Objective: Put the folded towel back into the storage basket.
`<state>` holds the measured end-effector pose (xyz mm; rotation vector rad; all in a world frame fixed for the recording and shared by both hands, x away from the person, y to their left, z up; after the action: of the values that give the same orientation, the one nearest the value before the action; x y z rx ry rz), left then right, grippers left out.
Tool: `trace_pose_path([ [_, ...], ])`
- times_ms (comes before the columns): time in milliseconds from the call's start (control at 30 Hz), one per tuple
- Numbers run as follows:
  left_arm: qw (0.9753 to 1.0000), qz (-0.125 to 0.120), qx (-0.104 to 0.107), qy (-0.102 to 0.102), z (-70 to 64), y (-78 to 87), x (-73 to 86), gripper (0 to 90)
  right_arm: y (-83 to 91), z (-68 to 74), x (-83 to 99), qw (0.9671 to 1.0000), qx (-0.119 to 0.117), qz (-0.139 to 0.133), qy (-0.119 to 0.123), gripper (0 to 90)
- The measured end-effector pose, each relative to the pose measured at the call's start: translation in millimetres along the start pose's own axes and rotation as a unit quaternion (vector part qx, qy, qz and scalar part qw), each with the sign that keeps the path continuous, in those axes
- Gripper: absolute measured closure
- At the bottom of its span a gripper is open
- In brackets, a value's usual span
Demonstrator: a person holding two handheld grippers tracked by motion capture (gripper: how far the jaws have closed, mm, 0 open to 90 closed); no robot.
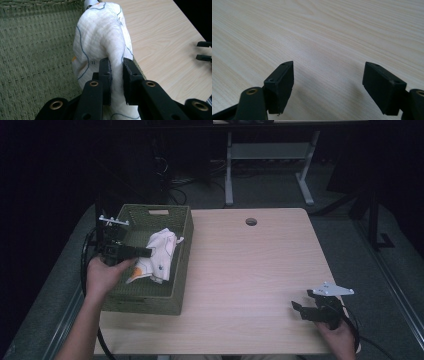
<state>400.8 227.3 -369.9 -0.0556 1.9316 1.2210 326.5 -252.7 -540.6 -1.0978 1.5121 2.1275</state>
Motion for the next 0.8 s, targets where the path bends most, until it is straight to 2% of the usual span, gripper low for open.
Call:
trace_pose_path([
  [400,0.9999,0.015,-0.005,-0.001,12.4,-7.7,14.3,78.9,-0.4,-0.4,0.1,1.0,0.001,0.0,0.001,24.8],
  [633,0.9994,0.034,-0.001,0.002,23.3,-20.3,26.4,79.1,-3.0,-1.6,1.4,1.0,0.005,0.007,0.001,24.8],
  [700,0.9991,0.041,0.004,-0.005,26.2,-26.6,28.7,79.4,-3.2,-2.0,1.5,1.0,0.005,0.007,0.001,24.8],
  [767,0.9988,0.042,0.003,-0.026,27.8,-30.0,27.7,79.5,-3.7,-2.6,1.8,1.0,0.005,0.007,0.002,24.8],
  [800,0.9988,0.042,0.003,-0.026,27.8,-30.0,27.7,79.2,-3.7,-2.6,2.0,1.0,0.005,0.008,0.001,24.8],
])
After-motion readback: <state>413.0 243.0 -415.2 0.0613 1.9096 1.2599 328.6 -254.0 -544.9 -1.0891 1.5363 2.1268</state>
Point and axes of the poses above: each handheld gripper's, and its own axes: y roughly backward along the jaws, x roughly out of its underside, z roughly to its left, the point moved 10 cm from there along -y, roughly forward along the jaws, and after that the axes turned 10 degrees about -y, right-handed, at the moved point
